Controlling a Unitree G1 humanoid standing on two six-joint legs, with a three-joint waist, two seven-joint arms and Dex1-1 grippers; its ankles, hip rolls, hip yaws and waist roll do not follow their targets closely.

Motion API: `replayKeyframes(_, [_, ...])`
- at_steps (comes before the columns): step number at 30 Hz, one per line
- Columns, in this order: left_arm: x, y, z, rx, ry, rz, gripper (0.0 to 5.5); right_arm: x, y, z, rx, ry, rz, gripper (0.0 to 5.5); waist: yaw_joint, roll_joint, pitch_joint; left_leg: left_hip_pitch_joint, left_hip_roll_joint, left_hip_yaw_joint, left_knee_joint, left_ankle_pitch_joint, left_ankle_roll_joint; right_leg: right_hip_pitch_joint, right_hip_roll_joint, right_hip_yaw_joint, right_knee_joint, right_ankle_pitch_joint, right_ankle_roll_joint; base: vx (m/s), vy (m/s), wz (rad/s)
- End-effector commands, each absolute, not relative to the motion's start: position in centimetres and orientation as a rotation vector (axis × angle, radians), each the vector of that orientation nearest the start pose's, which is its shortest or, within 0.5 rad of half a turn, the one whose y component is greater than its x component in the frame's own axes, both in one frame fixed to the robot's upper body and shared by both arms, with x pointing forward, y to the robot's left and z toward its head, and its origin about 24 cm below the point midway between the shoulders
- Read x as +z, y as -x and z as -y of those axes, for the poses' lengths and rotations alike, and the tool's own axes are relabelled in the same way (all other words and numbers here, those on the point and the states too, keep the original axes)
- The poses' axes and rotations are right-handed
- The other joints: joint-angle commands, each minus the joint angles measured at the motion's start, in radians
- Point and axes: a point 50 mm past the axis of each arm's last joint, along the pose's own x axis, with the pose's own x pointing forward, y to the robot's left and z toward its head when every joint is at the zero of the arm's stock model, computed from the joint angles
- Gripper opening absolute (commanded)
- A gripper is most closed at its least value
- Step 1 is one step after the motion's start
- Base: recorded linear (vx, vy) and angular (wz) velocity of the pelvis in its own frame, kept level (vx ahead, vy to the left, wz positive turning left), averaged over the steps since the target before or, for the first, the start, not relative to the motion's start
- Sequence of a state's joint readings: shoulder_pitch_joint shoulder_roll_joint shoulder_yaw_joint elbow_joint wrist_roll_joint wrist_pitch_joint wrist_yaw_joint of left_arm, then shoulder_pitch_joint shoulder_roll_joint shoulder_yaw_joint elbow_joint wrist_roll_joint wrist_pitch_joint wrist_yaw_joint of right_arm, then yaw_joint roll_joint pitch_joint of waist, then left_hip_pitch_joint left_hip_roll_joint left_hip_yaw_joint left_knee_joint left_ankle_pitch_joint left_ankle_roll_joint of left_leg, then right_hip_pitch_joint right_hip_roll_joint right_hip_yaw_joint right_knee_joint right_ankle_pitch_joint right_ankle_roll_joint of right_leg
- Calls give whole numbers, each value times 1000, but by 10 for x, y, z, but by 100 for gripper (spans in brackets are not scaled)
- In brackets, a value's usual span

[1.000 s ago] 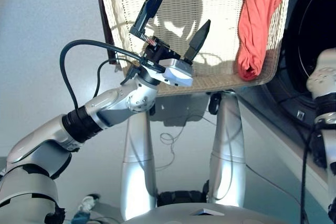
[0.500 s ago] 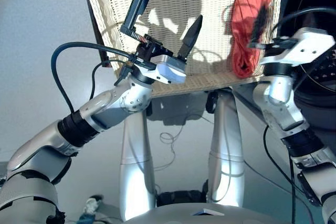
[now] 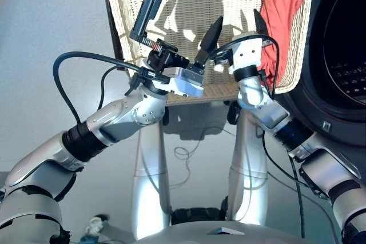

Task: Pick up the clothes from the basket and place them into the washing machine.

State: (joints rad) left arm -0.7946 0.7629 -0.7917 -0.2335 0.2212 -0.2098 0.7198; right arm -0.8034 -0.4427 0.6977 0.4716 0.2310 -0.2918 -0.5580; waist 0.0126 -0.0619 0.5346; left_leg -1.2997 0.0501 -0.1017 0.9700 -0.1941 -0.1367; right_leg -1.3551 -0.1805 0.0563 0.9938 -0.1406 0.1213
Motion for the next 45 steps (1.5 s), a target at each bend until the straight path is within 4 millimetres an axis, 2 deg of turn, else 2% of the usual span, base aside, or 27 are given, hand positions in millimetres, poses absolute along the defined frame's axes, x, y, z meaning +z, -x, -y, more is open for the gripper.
replayKeyframes(1, [246,-230,-63,-276,-437,1348,550,149,-351,91,76,346,509,550,0,76,-15,11,-8,71,-67,31,72,47,27,-58,-17,-60,13,0,0,0])
replayKeyframes(4, [245,-229,-64,-271,-433,1347,550,134,-356,97,24,383,447,550,3,79,-15,11,-9,70,-66,29,73,47,25,-60,-14,-64,12,0,0,0])
replayKeyframes(7, [244,-231,-66,-248,-431,1337,550,130,-357,103,-34,417,441,550,4,81,-15,11,-9,69,-65,28,73,45,24,-59,-10,-67,13,0,0,0])
replayKeyframes(14, [243,-232,-70,-200,-454,1351,550,140,-355,127,-251,596,559,550,-4,82,-15,8,-10,68,-55,25,75,39,24,-58,2,-72,11,0,0,0])
replayKeyframes(20, [241,-233,-68,-213,-463,1351,550,156,-341,128,-209,573,679,550,-16,76,-15,2,-8,68,-51,27,76,36,25,-59,4,-73,11,0,0,0])
replayKeyframes(27, [239,-234,-70,-228,-499,1343,550,160,-323,130,-136,483,727,550,-23,67,-15,-2,-7,68,-49,31,77,30,25,-59,10,-71,12,0,0,0])
replayKeyframes(31, [239,-234,-70,-238,-495,1333,550,147,-328,138,-175,432,631,550,-22,69,-15,-2,-8,67,-49,32,79,30,25,-60,7,-66,12,-25,2,-1])
replayKeyframes(32, [241,-234,-70,-236,-486,1341,550,147,-331,140,-191,443,625,550,-20,70,-15,-20,-9,67,-61,63,81,14,25,-61,-6,-36,7,0,0,0])
replayKeyframes(33, [239,-234,-70,-237,-485,1334,550,145,-331,140,-189,444,618,550,-20,70,-15,0,-7,67,-48,28,79,33,25,-60,8,-68,12,0,0,0])
replayKeyframes(34, [240,-234,-69,-241,-457,1332,550,143,-337,142,-211,470,597,550,-16,73,-15,-2,-9,65,-53,35,79,32,25,-59,6,-64,11,0,0,0])
replayKeyframes(35, [242,-234,-68,-241,-451,1336,550,145,-339,144,-228,465,597,550,-15,74,-15,-22,-10,65,-62,66,80,14,24,-61,-6,-35,6,0,0,0])
replayKeyframes(36, [240,-234,-68,-243,-449,1329,550,143,-339,144,-227,466,590,550,-15,74,-15,-2,-8,66,-48,31,78,34,24,-59,8,-68,11,0,0,0])
replayKeyframes(37, [241,-233,-66,-250,-436,1327,550,142,-344,146,-244,472,565,550,-12,79,-15,-3,-9,65,-51,38,78,30,23,-58,6,-60,11,0,0,0])
replayKeyframes(38, [242,-233,-66,-249,-438,1334,550,144,-345,146,-245,471,572,550,-12,79,-15,-23,-10,65,-62,68,79,12,23,-60,-6,-31,6,0,0,0])
replayKeyframes(39, [241,-233,-66,-251,-433,1329,550,138,-348,150,-265,480,536,550,-8,84,-15,-1,-9,66,-51,35,77,32,23,-58,9,-63,11,0,0,0])
replayKeyframes(40, [242,-233,-66,-248,-438,1335,550,137,-350,152,-277,494,525,550,-6,86,-15,-3,-10,65,-53,40,77,30,24,-58,7,-58,11,0,0,0])
replayKeyframes(41, [243,-234,-67,-241,-438,1342,550,137,-352,154,-292,494,519,550,-5,87,-15,-21,-11,66,-64,71,79,13,24,-61,-4,-29,5,0,0,0])
replayKeyframes(42, [241,-235,-67,-236,-437,1326,550,133,-352,156,-304,490,496,550,-3,89,-15,0,-10,65,-51,36,78,32,24,-59,10,-62,10,0,0,0])
replayKeyframes(43, [242,-235,-68,-229,-435,1324,550,132,-354,158,-322,482,481,550,-2,92,-15,-3,-10,66,-54,42,78,30,24,-60,7,-56,9,0,0,0])
replayKeyframes(44, [243,-235,-68,-227,-436,1330,550,134,-355,158,-323,480,488,550,-2,91,-15,-22,-11,66,-66,73,80,12,24,-61,-5,-27,3,0,0,0])
replayKeyframes(45, [242,-234,-69,-225,-430,1327,550,129,-357,161,-338,484,456,550,2,95,-15,-4,-12,65,-51,39,77,31,25,-59,11,-60,8,0,0,0])
